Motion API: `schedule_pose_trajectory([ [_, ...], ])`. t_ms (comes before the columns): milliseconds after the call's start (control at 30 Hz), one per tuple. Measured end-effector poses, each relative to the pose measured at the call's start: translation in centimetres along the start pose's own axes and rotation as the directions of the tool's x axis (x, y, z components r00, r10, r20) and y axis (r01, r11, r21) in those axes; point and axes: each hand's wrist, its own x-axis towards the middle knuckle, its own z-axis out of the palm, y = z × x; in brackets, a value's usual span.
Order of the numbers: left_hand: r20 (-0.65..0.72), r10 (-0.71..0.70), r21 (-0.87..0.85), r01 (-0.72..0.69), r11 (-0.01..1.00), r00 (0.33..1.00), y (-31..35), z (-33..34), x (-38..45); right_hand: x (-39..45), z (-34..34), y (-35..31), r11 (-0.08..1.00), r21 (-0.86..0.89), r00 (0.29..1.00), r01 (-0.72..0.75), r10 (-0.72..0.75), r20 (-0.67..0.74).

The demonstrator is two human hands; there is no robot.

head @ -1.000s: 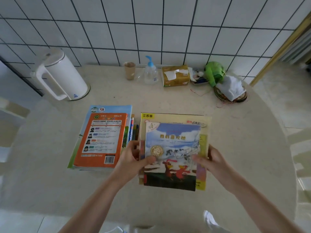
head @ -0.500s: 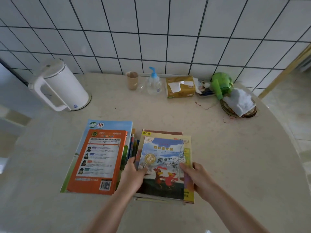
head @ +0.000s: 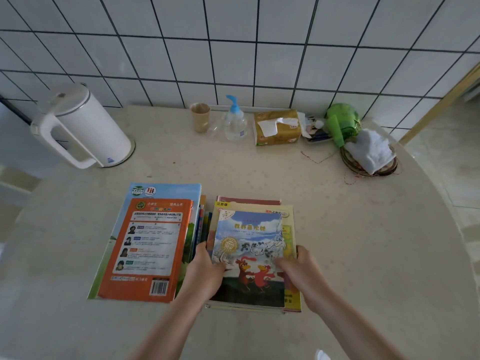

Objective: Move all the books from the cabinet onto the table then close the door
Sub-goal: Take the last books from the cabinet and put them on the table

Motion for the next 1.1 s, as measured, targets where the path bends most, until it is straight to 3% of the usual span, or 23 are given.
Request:
schedule_pose_trajectory([
  [200,-0.054,0.07,0.107,-0.063,0.992,0.996,-0.2,0.3,-0.3,-0.1,0.8,-0.1,0.982,-0.173,0.997,-0.074,0.07,-0.025],
  [300,-0.045,0.04,0.066,-0.037,0.997,0.998,-0.3,0.5,-0.1,-0.5,0.7,-0.8,0.927,-0.372,0.998,-0.055,0.044,-0.038],
  [433,-0.024,0.03,0.027,-0.029,0.999,0.999,-0.6,0.7,0.1,-1.5,-0.5,-1.6,0.993,-0.083,0.996,-0.084,0.087,0.031],
  [500,-0.013,0.032,0.012,-0.031,0.999,0.999,-0.7,0.7,0.0,-2.0,-1.2,-1.5,0.998,-0.052,0.999,-0.046,0.048,0.022],
  [600,-0.019,0.07,0.071,-0.068,0.995,0.997,-0.6,0.7,-0.8,-3.4,-1.4,-0.8,0.998,-0.052,0.999,0.036,-0.036,-0.002],
  [700,-0.038,0.145,0.196,-0.135,0.971,0.989,-1.2,1.2,-2.5,-5.4,-0.9,1.0,0.967,-0.201,0.978,0.156,-0.18,-0.107],
  [833,-0.078,0.409,0.283,-0.373,0.884,0.909,-2.0,1.4,-5.1,-7.9,-0.4,3.8,0.873,-0.393,0.911,0.288,-0.377,-0.171],
  [967,-0.054,0.61,0.324,-0.564,0.76,0.791,-2.8,1.4,-6.7,-9.9,0.3,5.9,0.851,-0.434,0.895,0.295,-0.405,-0.185],
  [1100,0.018,0.74,0.375,-0.691,0.618,0.672,-4.6,1.2,-8.5,-12.8,1.9,9.2,0.876,-0.42,0.871,0.239,-0.384,-0.305],
])
